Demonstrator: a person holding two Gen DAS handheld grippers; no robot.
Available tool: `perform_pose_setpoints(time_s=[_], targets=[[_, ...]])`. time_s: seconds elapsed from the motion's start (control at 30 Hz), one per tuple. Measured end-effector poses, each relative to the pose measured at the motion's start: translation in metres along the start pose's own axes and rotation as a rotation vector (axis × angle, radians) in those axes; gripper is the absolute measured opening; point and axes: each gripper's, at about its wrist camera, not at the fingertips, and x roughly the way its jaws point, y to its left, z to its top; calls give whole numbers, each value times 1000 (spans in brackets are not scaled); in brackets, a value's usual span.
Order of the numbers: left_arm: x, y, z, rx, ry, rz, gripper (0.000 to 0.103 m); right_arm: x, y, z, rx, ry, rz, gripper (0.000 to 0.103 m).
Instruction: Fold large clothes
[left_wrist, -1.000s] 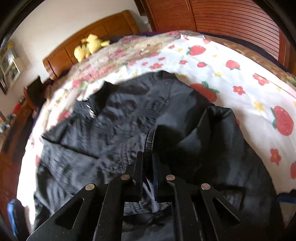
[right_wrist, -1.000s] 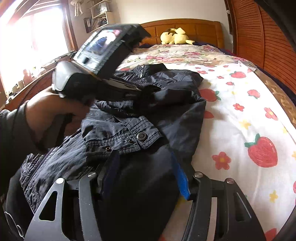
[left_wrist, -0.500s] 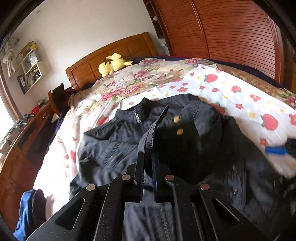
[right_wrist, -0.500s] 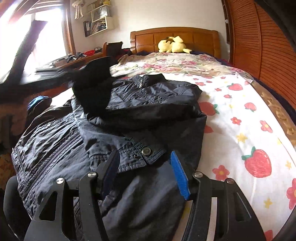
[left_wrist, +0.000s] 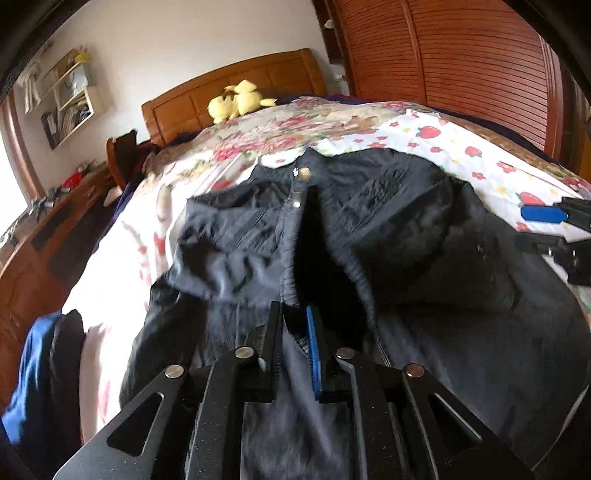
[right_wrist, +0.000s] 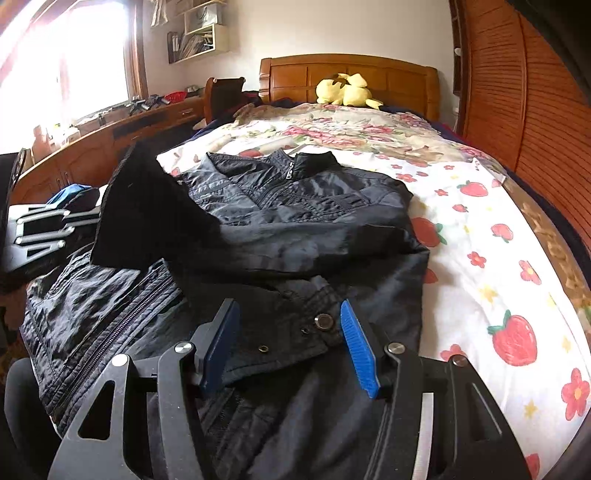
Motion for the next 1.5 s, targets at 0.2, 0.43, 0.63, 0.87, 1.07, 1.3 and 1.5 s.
perform_pose_setpoints(time_s=[0.2, 0.43, 0.63, 0.87, 1.07, 1.3, 1.5], targets=[[-25, 14, -25, -54, -27, -18, 20, -1, 13, 5, -21, 4, -9, 58], [-29, 24, -35, -104, -27, -84, 39, -1, 27, 8, -39, 15, -16, 58], [-11, 25, -40, -133, 11, -120, 39, 3, 35, 7, -49, 27, -21, 58], [9, 27, -40, -129, 56, -113, 15, 14, 41, 6, -60, 45, -19, 58], [-11, 28, -37, -131, 5, -151, 9, 17, 43, 5, -64, 47, -12, 58], [-39, 25, -40, -111, -35, -139, 9, 19, 44, 6, -62, 51, -8, 58], [-56, 29, -49, -109, -61, -88, 21, 22, 46, 3, -65, 62, 1, 58]])
